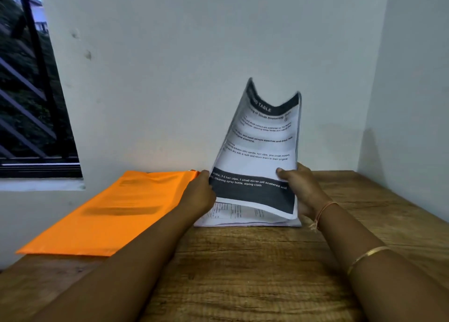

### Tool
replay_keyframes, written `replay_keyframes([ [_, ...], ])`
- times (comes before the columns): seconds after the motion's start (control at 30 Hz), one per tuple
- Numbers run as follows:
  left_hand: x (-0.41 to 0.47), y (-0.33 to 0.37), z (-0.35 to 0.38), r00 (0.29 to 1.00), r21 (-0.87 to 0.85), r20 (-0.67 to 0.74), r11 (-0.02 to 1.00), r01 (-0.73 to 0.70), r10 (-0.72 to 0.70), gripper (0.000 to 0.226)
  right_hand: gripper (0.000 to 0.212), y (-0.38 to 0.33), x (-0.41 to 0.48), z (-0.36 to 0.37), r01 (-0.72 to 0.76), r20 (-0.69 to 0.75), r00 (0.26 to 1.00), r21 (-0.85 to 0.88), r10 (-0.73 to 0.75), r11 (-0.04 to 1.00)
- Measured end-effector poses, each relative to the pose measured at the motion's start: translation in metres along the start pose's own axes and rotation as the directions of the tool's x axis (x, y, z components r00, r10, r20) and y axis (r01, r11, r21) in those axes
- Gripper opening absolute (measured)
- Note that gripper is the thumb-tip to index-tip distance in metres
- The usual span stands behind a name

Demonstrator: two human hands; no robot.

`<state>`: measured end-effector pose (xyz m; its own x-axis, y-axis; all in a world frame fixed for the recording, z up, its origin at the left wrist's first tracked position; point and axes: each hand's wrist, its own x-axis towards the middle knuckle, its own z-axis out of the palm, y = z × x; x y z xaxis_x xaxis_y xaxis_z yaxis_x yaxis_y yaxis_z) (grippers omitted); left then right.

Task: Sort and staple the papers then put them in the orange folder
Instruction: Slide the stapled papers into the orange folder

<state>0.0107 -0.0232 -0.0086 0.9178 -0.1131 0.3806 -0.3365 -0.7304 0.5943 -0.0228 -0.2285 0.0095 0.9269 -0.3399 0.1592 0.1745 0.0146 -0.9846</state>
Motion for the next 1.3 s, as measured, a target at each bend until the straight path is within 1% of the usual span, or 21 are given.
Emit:
replay_keyframes([
  [0.07,0.004,-0.004,-0.005,1.0,0.064,0.003,0.998,0.021,-0.021,0.023,0.021,0.0,0.003,-0.001,-0.064,-0.016,0.998,-0.02,0.064,0.998],
  [0.1,0.007,-0.008,-0.008,0.999,0.124,-0.002,0.991,0.042,-0.042,0.03,0.021,0.002,0.006,-0.002,-0.112,-0.025,0.994,-0.04,0.111,0.993],
  [0.2,0.014,-0.026,-0.017,0.982,0.35,0.013,0.921,0.174,-0.19,0.042,0.024,0.008,0.011,-0.004,-0.285,0.015,0.958,-0.059,0.287,0.957],
  [0.23,0.015,-0.033,-0.018,0.967,0.406,0.047,0.89,0.21,-0.25,0.048,0.024,0.009,0.011,-0.005,-0.325,0.038,0.944,-0.069,0.328,0.943],
  [0.3,0.015,-0.041,-0.019,0.926,0.483,0.15,0.843,0.239,-0.348,0.06,0.019,0.011,0.011,-0.007,-0.375,0.077,0.919,-0.127,0.386,0.918],
  [0.37,0.014,-0.046,-0.02,0.899,0.529,0.206,0.817,0.231,-0.387,0.064,0.012,0.012,0.009,-0.008,-0.431,0.112,0.883,-0.194,0.456,0.881],
  [0.43,0.013,-0.047,-0.024,0.911,0.535,0.189,0.816,0.217,-0.367,0.055,0.012,0.012,0.007,-0.008,-0.479,0.161,0.844,-0.206,0.512,0.854],
  [0.5,0.014,-0.046,-0.028,0.927,0.523,0.151,0.823,0.221,-0.344,0.041,0.012,0.012,0.006,-0.008,-0.483,0.189,0.836,-0.189,0.515,0.855],
  [0.6,0.019,-0.049,-0.03,0.934,0.475,0.133,0.848,0.234,-0.332,0.016,0.015,0.009,0.005,-0.006,-0.433,0.206,0.862,-0.175,0.463,0.884],
  [0.63,0.02,-0.051,-0.03,0.937,0.449,0.121,0.86,0.243,-0.328,0.018,0.015,0.009,0.005,-0.006,-0.419,0.213,0.87,-0.153,0.444,0.895],
  [0.7,0.022,-0.055,-0.033,0.94,0.43,0.106,0.868,0.25,-0.323,0.03,0.016,0.008,0.004,-0.006,-0.422,0.234,0.872,-0.085,0.43,0.902],
  [0.8,0.018,-0.055,-0.041,0.958,0.364,0.03,0.896,0.256,-0.286,0.024,0.012,0.005,0.002,-0.008,-0.439,0.26,0.86,-0.059,0.438,0.897],
  [0.9,0.017,-0.06,-0.051,0.966,0.303,-0.007,0.919,0.25,-0.26,0.02,0.009,0.001,0.0,-0.011,-0.446,0.288,0.852,-0.036,0.437,0.894],
  [0.93,0.017,-0.063,-0.055,0.967,0.293,-0.013,0.924,0.247,-0.254,0.024,0.01,0.0,-0.001,-0.011,-0.455,0.306,0.845,-0.02,0.439,0.89],
  [1.0,0.018,-0.067,-0.062,0.969,0.332,-0.012,0.914,0.235,-0.245,0.029,0.013,-0.002,-0.002,-0.012,-0.49,0.36,0.819,0.03,0.448,0.871],
  [1.07,0.016,-0.062,-0.068,0.968,0.335,-0.015,0.911,0.24,-0.249,0.024,0.014,-0.003,-0.004,-0.014,-0.511,0.403,0.797,0.049,0.451,0.858],
  [1.17,0.018,-0.049,-0.075,0.967,0.32,-0.002,0.916,0.241,-0.254,0.013,0.009,-0.005,-0.003,-0.018,-0.507,0.445,0.775,0.011,0.449,0.862],
  [1.23,0.018,-0.042,-0.08,0.968,0.339,0.013,0.912,0.232,-0.251,0.016,0.004,-0.007,-0.002,-0.019,-0.503,0.477,0.76,0.004,0.441,0.864],
  [1.3,0.019,-0.039,-0.085,0.97,0.374,0.009,0.9,0.223,-0.245,0.018,0.006,-0.009,-0.003,-0.019,-0.506,0.499,0.75,0.01,0.434,0.862],
])
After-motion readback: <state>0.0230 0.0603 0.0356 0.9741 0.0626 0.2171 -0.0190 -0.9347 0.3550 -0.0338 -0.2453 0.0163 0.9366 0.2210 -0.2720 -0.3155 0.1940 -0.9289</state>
